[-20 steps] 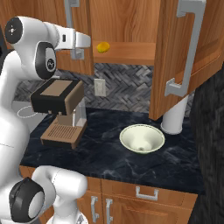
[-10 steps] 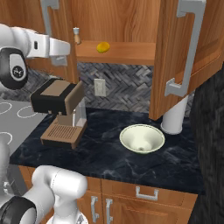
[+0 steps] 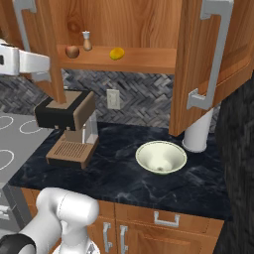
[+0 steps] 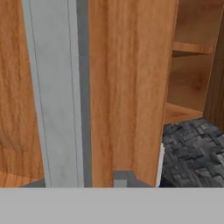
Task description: Open the cabinet. Pick the apple and mango from the cabinet and place them into the bowl. Then close the cabinet.
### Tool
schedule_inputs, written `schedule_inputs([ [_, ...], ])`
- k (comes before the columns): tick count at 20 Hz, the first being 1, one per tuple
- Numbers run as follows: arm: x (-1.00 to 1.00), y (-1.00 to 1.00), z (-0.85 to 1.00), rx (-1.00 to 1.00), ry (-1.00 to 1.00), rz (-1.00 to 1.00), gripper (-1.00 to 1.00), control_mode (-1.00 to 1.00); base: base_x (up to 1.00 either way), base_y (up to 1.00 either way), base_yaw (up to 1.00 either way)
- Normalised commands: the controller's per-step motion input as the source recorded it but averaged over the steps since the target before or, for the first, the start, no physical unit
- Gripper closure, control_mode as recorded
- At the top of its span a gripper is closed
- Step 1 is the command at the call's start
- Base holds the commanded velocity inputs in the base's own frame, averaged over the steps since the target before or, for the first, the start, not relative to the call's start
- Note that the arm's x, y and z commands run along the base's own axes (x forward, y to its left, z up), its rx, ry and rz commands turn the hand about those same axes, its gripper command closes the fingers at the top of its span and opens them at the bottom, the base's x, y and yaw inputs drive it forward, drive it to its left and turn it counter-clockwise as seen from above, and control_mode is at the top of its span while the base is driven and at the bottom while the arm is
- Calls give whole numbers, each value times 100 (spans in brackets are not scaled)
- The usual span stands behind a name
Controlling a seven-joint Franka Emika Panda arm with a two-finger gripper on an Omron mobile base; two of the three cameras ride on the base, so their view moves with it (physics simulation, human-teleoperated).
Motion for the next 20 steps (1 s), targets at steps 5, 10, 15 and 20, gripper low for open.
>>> schedule_inputs([
  [5, -54, 0, 0, 0, 0, -5, 100, -100, 0, 0, 0],
  [10, -26, 0, 0, 0, 0, -2, 100, -100, 0, 0, 0],
  [15, 0, 0, -4, 0, 0, -1, -100, -100, 0, 0, 0],
  [20, 0, 0, 0, 0, 0, 0, -100, -100, 0, 0, 0],
])
